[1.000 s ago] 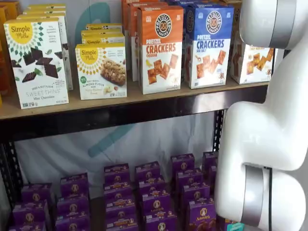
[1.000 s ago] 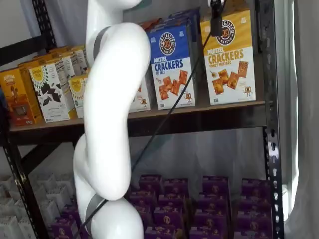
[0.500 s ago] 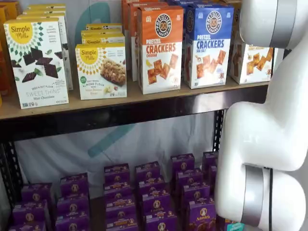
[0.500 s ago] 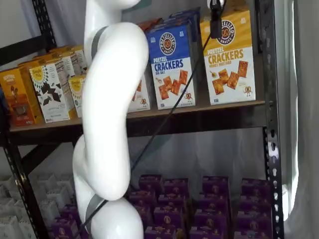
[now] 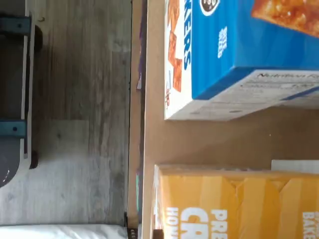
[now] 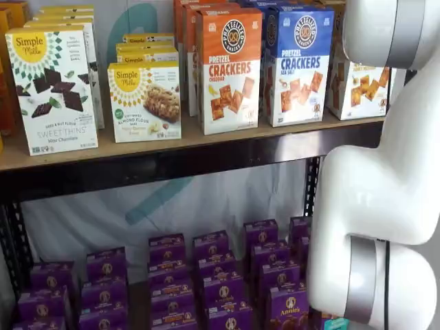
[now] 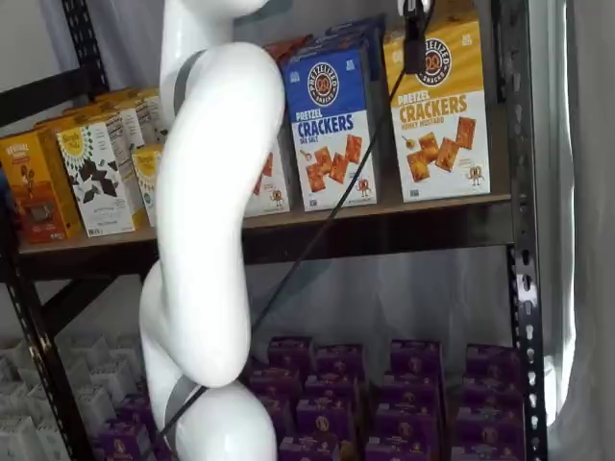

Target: Retrieve the yellow and white box located on the top shelf, the sixth one from the left

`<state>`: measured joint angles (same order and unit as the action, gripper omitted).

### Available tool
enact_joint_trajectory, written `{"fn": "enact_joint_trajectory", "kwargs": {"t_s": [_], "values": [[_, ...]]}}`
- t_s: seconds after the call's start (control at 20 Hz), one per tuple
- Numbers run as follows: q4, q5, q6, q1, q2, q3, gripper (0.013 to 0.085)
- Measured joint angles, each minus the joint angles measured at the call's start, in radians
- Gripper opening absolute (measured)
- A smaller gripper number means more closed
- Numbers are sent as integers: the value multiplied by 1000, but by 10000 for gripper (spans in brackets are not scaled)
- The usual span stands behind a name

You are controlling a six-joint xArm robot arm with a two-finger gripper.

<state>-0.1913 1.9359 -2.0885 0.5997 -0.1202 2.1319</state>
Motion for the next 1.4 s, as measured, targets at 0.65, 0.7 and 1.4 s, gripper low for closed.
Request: {"fn": "enact_joint_trajectory", "kwargs": {"t_s": [0.65, 0.7, 1.4], "values": [[24, 10, -26, 17, 131, -125, 570], [24, 12, -30, 21, 148, -142, 570], [62, 2, -78, 50, 409, -435, 570]]}}
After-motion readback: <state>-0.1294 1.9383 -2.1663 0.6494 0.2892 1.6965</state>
